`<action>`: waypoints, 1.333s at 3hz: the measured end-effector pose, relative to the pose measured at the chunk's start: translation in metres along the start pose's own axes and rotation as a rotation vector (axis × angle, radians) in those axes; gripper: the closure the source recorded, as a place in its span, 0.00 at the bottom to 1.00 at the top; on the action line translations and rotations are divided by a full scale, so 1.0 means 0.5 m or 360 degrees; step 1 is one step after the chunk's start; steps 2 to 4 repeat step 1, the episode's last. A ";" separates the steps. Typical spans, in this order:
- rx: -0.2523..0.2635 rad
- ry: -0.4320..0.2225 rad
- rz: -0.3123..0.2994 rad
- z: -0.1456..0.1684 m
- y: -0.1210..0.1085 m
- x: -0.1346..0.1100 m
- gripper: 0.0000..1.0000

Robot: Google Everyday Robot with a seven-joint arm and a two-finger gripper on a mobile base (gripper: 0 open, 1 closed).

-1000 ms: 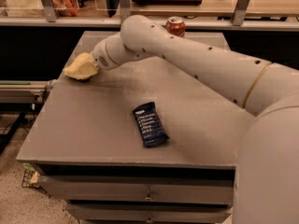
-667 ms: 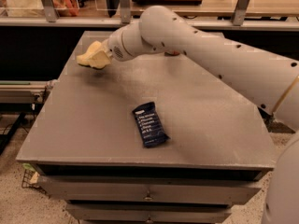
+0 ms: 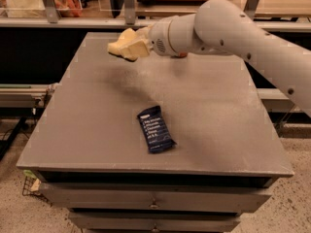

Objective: Pick sponge

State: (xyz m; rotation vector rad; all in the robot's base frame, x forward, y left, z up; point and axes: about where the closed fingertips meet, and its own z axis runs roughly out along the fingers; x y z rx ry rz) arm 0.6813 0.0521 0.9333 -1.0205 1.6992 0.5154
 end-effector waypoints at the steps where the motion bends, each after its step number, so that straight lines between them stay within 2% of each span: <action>1: 0.0030 -0.0009 0.0017 -0.028 -0.017 0.008 1.00; 4: 0.0030 -0.0009 0.0017 -0.028 -0.017 0.008 1.00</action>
Offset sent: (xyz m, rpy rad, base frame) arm 0.0000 0.0000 0.0000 0.0000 0.0000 0.0000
